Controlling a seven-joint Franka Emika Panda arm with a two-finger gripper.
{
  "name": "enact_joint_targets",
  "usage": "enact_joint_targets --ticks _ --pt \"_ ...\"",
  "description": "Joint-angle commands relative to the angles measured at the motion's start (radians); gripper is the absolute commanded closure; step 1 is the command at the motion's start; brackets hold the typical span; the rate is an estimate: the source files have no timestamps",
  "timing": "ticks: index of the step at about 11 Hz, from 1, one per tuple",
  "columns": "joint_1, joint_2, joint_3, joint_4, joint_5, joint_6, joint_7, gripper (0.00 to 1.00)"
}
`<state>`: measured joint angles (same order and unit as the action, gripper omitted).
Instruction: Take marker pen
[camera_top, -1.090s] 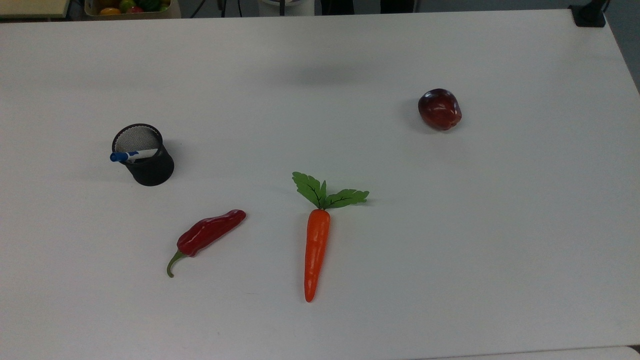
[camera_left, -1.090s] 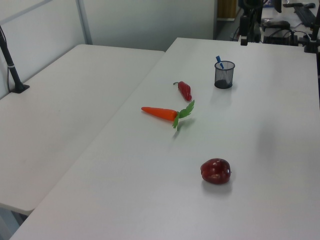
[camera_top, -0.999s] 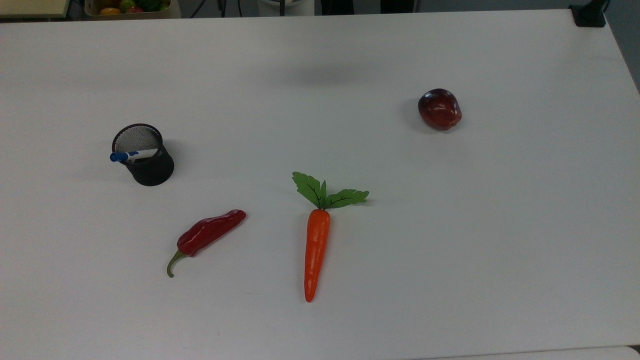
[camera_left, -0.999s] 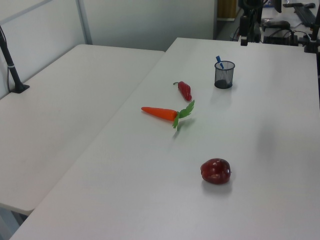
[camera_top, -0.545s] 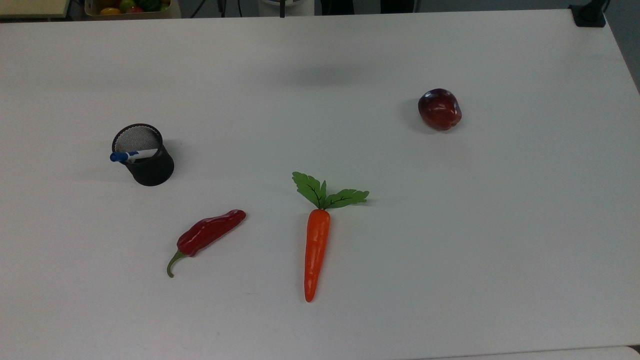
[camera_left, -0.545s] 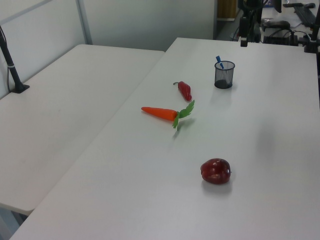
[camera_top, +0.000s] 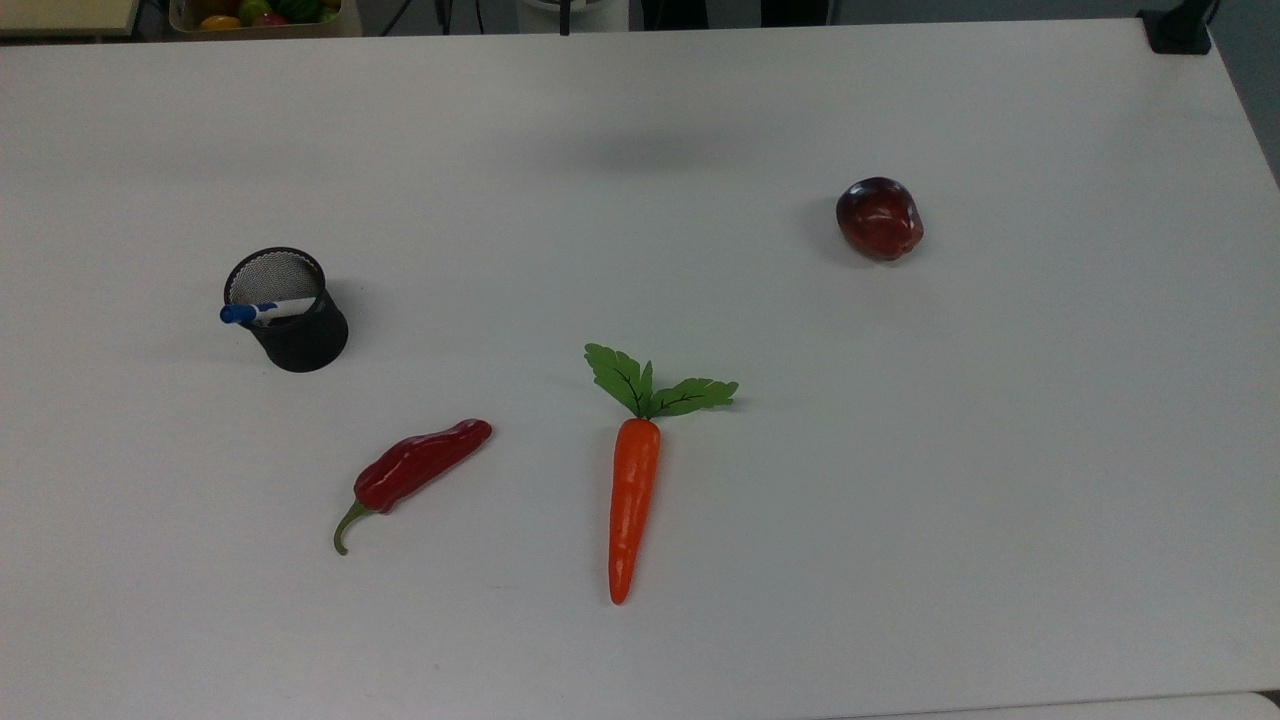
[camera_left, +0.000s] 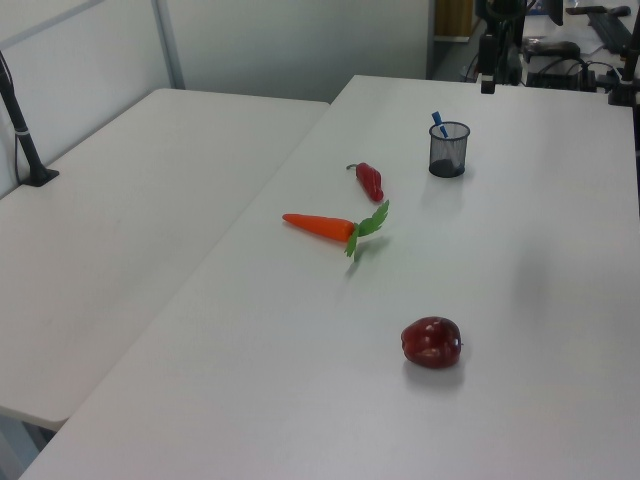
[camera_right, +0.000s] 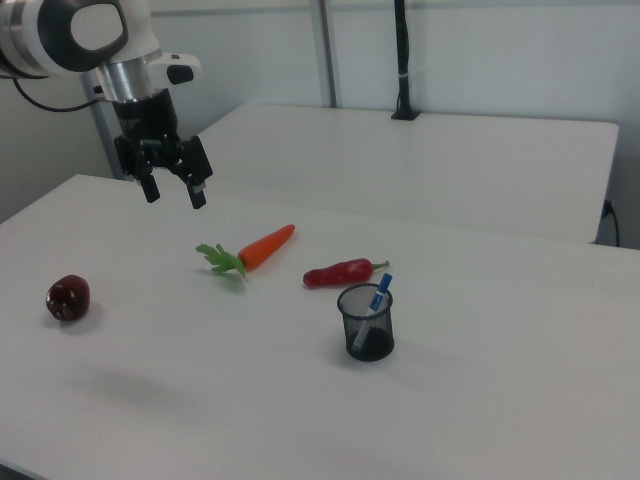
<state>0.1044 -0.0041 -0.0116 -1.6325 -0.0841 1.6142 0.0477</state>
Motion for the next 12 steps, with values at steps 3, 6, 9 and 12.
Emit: enact_joint_targets --ticks 3,6,9,12 --pt "-0.017 -0.008 -0.008 -0.007 0.020 -0.007 -0.058 0.00" --pt "-0.106 -0.007 -0.008 -0.006 0.020 0.000 -0.170 0.00" --pt "-0.201 0.028 -0.008 0.005 0.021 0.033 -0.226 0.00" --pt "-0.288 0.105 -0.008 0.025 0.021 0.159 -0.224 0.00"
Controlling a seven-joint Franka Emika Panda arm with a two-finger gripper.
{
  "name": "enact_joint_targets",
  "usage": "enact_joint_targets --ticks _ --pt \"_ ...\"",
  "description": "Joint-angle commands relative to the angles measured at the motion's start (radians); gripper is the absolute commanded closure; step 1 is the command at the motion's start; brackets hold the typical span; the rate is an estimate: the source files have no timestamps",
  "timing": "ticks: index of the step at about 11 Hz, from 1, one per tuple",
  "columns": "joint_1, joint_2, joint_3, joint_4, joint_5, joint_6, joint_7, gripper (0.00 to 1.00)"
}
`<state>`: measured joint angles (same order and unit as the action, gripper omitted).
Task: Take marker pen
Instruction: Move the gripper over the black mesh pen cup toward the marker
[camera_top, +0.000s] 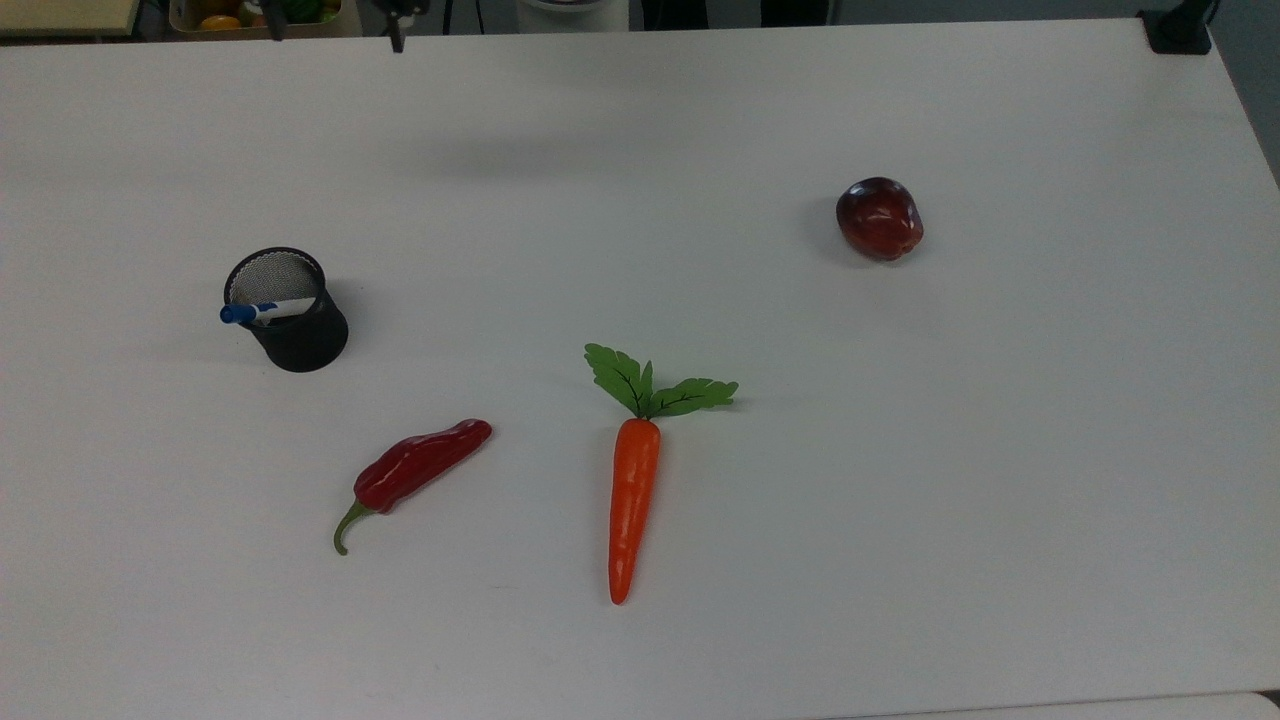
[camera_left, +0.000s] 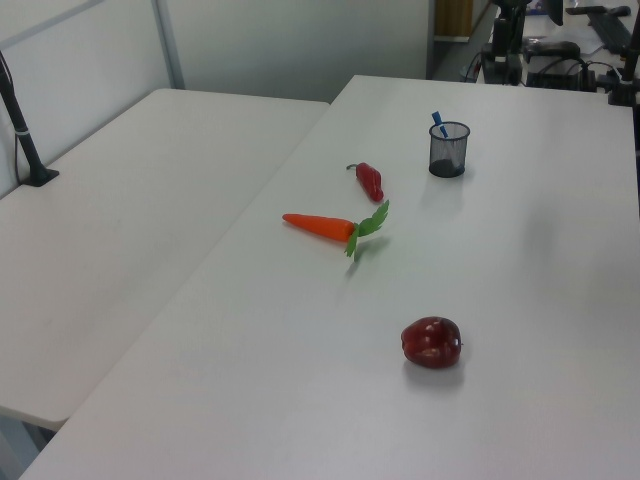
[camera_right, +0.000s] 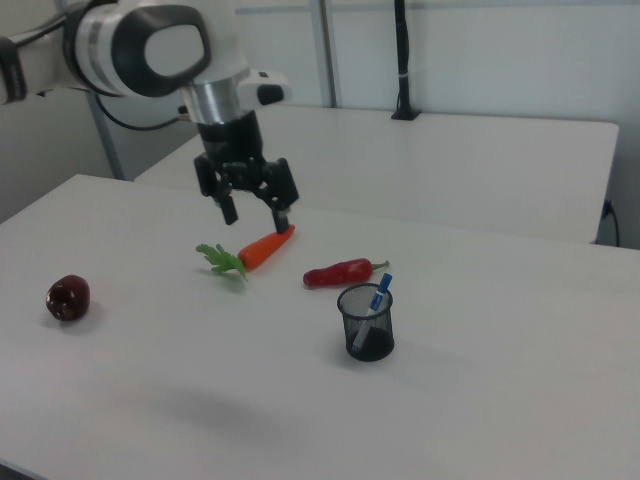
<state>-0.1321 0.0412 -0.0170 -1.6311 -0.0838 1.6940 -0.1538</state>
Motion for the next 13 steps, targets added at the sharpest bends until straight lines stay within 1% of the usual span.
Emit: enact_joint_targets --ticks 1,3,6,8,12,13 --pt "-0.076 0.086 -0.003 0.025 0.022 0.126 -0.023 0.00" --pt "-0.106 0.144 -0.005 0.030 0.019 0.234 -0.024 0.00" --pt "-0.124 0.227 -0.005 0.028 0.016 0.380 -0.024 0.00" --pt "-0.123 0.270 -0.003 0.027 0.012 0.459 -0.021 0.04" --pt "-0.121 0.344 -0.003 0.025 0.012 0.591 -0.007 0.23" --pt "-0.121 0.359 -0.003 0.023 0.012 0.619 -0.004 0.31"
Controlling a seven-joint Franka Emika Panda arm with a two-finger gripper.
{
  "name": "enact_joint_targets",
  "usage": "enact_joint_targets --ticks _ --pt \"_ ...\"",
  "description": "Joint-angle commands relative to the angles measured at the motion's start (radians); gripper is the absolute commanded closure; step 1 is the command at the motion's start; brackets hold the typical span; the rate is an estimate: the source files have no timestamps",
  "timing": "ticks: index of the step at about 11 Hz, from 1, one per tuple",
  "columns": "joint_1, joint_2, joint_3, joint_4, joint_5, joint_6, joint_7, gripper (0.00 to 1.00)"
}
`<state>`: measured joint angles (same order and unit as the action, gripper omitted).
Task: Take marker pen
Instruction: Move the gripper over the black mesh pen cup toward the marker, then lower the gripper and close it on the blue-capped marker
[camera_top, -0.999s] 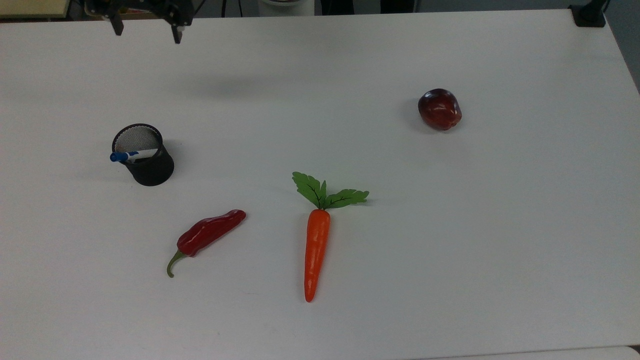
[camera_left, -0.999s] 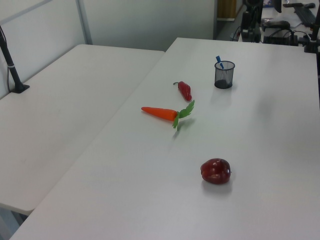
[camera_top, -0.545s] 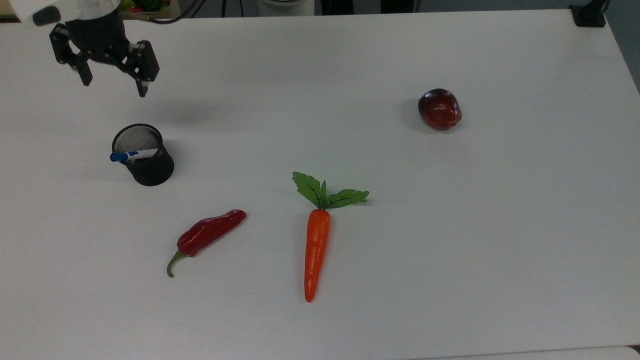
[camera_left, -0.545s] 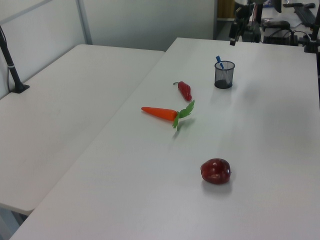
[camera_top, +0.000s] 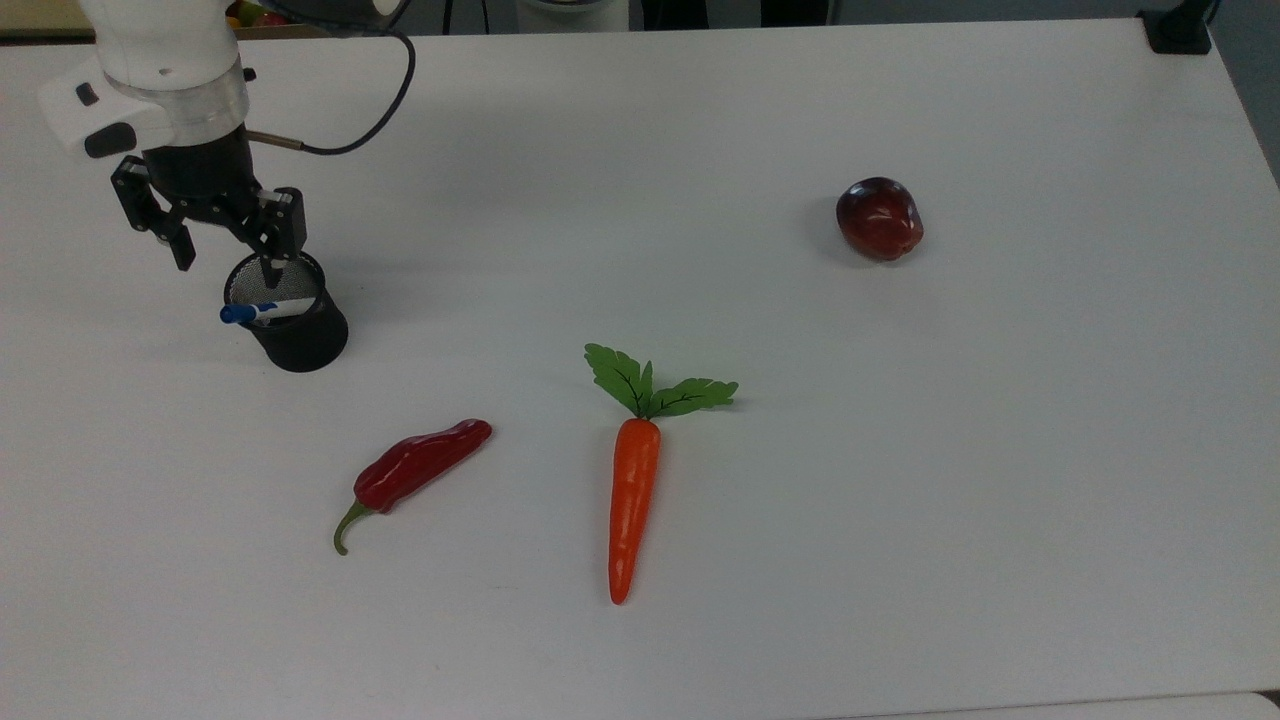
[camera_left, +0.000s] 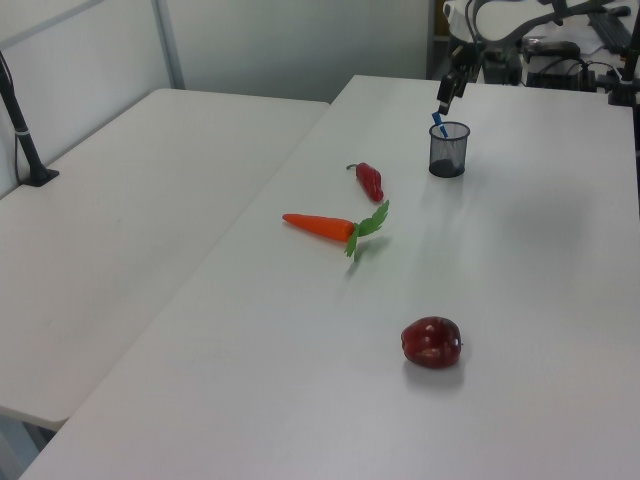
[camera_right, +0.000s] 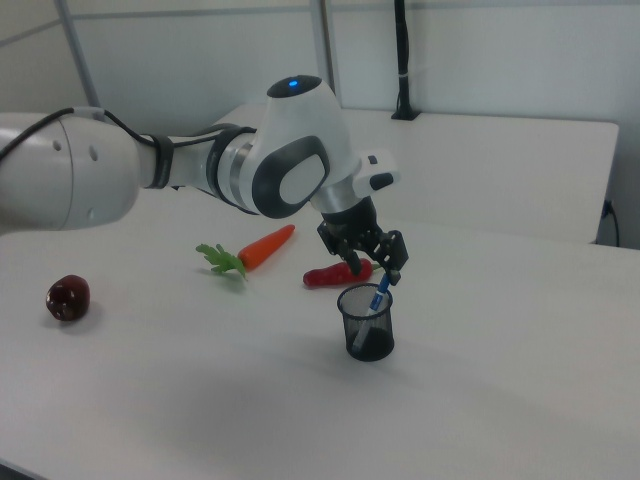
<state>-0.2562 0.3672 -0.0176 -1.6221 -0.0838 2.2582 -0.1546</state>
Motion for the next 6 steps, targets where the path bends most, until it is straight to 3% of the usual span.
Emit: enact_joint_targets --ticks 1,3,6 --pt "0.005 0.044 -0.002 0.014 0.010 0.075 -0.003 0.40" --pt "0.008 0.064 -0.002 0.013 0.009 0.107 0.015 0.55" --pt "0.012 0.070 -0.002 0.011 0.006 0.136 0.040 0.67"
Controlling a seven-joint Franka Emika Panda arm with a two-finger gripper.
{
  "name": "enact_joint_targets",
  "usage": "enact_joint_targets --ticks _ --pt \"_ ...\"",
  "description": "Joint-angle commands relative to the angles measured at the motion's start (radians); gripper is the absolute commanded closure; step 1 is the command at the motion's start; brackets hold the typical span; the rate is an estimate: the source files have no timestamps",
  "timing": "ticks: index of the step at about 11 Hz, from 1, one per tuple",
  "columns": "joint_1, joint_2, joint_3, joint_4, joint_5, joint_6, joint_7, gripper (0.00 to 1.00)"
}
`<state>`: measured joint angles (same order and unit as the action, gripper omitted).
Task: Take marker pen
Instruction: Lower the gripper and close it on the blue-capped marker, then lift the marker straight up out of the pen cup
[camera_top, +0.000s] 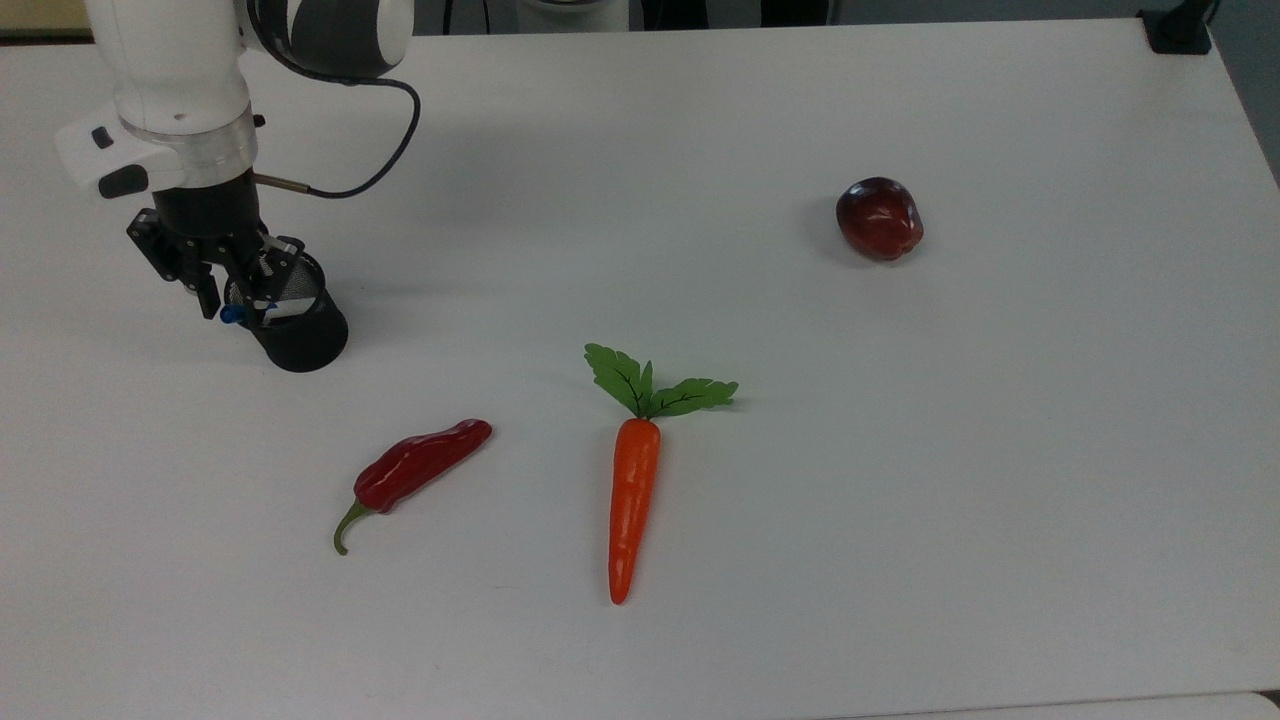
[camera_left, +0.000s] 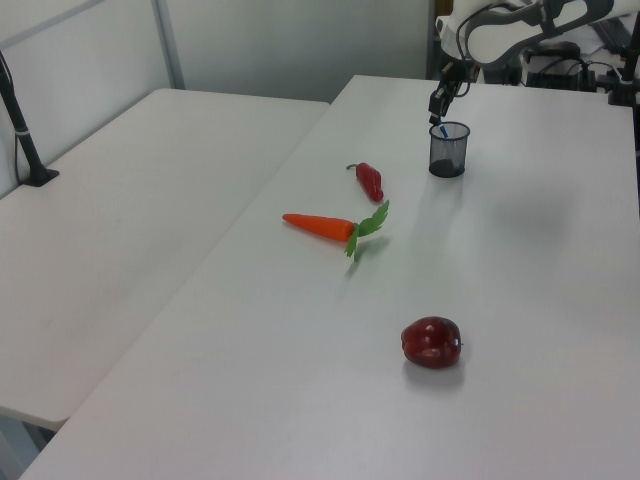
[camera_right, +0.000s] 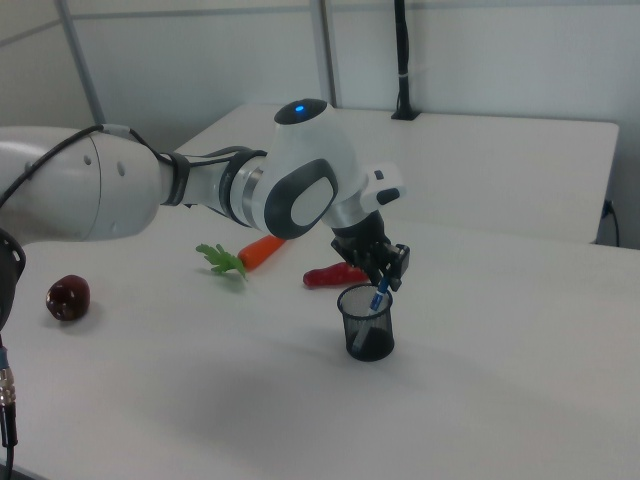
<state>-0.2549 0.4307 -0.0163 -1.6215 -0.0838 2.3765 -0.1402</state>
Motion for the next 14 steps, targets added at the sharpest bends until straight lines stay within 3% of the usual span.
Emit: enact_joint_targets --ticks 1,5,10,14 --pt "0.011 0.007 -0.004 0.011 0.006 0.018 0.031 0.71" --pt "0.014 -0.004 -0.002 0.011 0.015 0.009 0.039 0.86" --pt "0.011 -0.055 -0.001 0.014 0.018 -0.006 0.062 0.90" --pt "-0.003 -0.153 -0.004 0.020 0.018 -0.066 0.059 0.90"
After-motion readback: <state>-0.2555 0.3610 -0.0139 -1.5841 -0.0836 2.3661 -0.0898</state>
